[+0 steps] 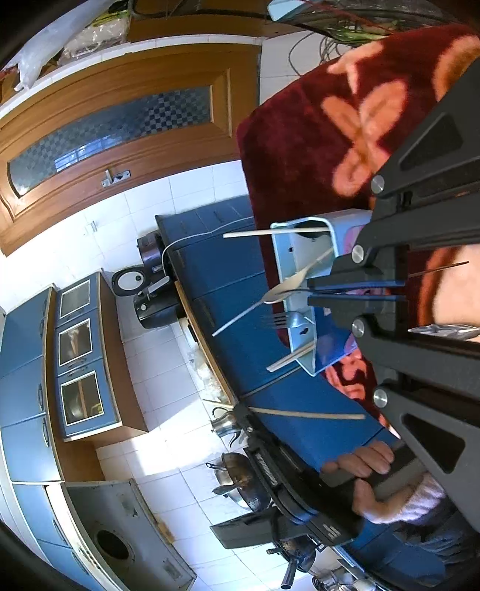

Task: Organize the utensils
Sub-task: 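Lift the chopstick with the left tool while the right tool carries the fork to the box, then lower the chopstick into the box and open the left tool while the right tool releases the fork inside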

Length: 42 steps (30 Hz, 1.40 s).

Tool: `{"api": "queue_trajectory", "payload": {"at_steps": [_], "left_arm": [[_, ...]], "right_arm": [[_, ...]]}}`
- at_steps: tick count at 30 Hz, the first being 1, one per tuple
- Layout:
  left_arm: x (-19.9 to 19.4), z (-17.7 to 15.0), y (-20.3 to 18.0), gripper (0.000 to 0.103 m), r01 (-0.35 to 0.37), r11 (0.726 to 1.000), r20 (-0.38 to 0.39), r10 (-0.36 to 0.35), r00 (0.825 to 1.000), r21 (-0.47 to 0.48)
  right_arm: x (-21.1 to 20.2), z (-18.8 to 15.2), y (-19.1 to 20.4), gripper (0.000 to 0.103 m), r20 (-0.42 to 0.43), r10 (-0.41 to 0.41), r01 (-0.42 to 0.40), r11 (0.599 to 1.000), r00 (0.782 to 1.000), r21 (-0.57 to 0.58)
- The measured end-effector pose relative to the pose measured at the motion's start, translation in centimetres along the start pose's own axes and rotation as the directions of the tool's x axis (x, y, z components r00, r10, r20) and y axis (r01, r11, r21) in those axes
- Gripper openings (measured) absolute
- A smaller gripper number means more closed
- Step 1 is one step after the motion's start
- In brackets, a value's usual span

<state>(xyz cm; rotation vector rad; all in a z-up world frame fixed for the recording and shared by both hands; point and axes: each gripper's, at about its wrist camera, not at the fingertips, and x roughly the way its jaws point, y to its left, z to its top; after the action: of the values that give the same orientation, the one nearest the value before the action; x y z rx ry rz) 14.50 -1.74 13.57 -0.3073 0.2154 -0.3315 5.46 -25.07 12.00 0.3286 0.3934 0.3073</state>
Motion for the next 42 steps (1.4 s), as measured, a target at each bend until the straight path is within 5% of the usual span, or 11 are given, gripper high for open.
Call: {"api": "queue_trajectory", "payload": {"at_steps": [8, 15, 32, 42], "left_arm": [[2.7, 1.5, 0.2, 0.004, -0.055, 0.998, 0.148, 0.054, 0.988, 0.007], [4.0, 0.8, 0.9, 0.004, -0.145, 0.989, 0.247, 0.144, 0.958, -0.015], [5.5, -1.7, 2.8, 0.004, -0.197, 0.978, 0.241, 0.208, 0.948, -0.069], [6.0, -2.7, 2.5, 0.004, -0.221, 0.974, 0.207, 0.227, 0.952, -0.05]], "right_arm": [[1.8, 1.8, -0.7, 0.003, 0.014, 0.002, -0.002, 1.0, 1.0, -0.004], [3.2, 3.1, -1.1, 0.003, 0.024, -0.008, 0.008, 1.0, 1.0, -0.014], [6.9, 5.9, -1.9, 0.003, 0.133, -0.017, 0.015, 1.0, 0.991, 0.01], [10.5, 4.2, -2.1, 0.004, 0.081, -0.036, 0.038, 0.999, 0.996, -0.024]]}}
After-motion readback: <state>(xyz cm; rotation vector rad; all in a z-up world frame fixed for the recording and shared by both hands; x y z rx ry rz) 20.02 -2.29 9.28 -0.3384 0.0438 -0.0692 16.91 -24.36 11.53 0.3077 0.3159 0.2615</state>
